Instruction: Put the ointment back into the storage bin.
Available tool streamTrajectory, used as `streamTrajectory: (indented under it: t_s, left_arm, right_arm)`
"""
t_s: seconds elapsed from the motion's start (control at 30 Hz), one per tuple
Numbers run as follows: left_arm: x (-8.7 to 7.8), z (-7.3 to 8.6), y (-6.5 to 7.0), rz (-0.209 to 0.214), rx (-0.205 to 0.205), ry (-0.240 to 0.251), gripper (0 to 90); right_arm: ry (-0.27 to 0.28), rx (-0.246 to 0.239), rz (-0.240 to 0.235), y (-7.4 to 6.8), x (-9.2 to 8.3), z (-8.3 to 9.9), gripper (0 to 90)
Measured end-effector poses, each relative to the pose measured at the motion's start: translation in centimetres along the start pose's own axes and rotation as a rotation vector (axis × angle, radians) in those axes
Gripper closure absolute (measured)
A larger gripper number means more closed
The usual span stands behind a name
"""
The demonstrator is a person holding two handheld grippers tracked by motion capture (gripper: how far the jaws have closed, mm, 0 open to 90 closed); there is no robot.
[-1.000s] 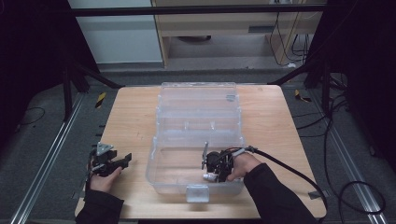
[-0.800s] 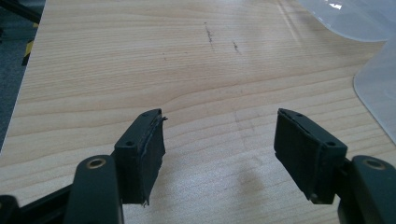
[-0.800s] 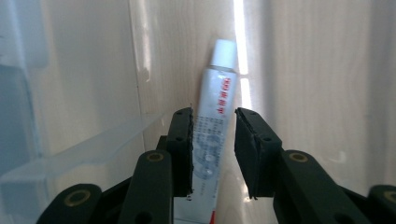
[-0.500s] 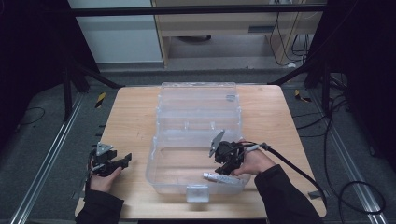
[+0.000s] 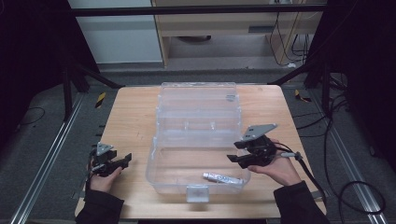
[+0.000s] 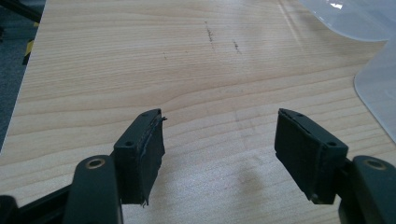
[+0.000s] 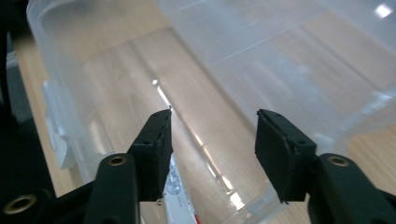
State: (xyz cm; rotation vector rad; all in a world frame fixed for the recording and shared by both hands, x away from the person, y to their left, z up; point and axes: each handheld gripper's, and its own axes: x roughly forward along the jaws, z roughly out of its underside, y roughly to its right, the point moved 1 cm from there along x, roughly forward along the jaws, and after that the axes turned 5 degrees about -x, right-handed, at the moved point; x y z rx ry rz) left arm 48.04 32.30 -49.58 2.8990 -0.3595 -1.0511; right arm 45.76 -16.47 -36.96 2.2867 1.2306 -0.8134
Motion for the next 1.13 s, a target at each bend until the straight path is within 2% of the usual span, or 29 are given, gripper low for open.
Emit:
streamTrajectory:
  t_s: [0.1,0.13,0.2,0.33,0.43,0.47,0.53,0.63,0.67,0.77,0.93,1.1,1.13]
  left_arm:
    - [0.0,0.0,0.0,-0.001,0.001,0.000,32.3]
    - [0.0,0.0,0.0,-0.001,0.000,0.000,32.4]
    - [0.0,0.0,0.0,-0.001,0.001,0.000,32.3]
    - [0.0,0.0,0.0,-0.002,0.001,0.001,32.3]
    - [0.0,0.0,0.0,-0.004,0.000,0.002,32.0]
    - [0.0,0.0,0.0,-0.005,0.000,0.001,31.8]
    - [0.0,0.0,0.0,-0.007,0.000,0.001,31.6]
    - [0.0,0.0,0.0,-0.008,0.001,0.002,31.1]
    - [0.0,0.0,0.0,-0.009,0.002,0.002,31.1]
    - [0.1,0.1,0.0,-0.009,0.002,0.004,30.9]
    - [0.1,0.1,-0.1,-0.013,0.005,0.004,29.2]
    - [0.2,0.1,-0.1,-0.016,0.005,0.005,27.3]
    - [0.2,0.1,-0.1,-0.019,0.006,0.006,26.1]
  right_arm:
    - [0.070,0.037,0.068,0.5,-1.1,0.8,40.6]
    - [0.106,0.079,0.092,0.9,-1.7,1.4,39.3]
    - [0.118,0.092,0.104,1.0,-1.9,1.7,38.3]
    - [0.148,0.159,0.156,1.8,-2.5,3.1,31.1]
    - [0.165,0.191,0.190,2.2,-2.7,4.2,30.5]
    - [0.176,0.215,0.210,2.5,-2.7,4.7,27.2]
    - [0.184,0.221,0.222,2.6,-2.7,5.0,25.9]
    - [0.174,0.249,0.285,3.4,-2.5,6.2,20.5]
    - [0.175,0.266,0.319,3.8,-2.4,6.8,19.4]
    - [0.168,0.284,0.336,4.3,-2.2,7.4,19.1]
    - [0.153,0.353,0.388,5.5,-1.3,9.5,17.3]
    - [0.124,0.387,0.404,6.0,-0.6,10.8,17.3]
    - [0.115,0.388,0.419,6.1,-0.4,11.1,17.2]
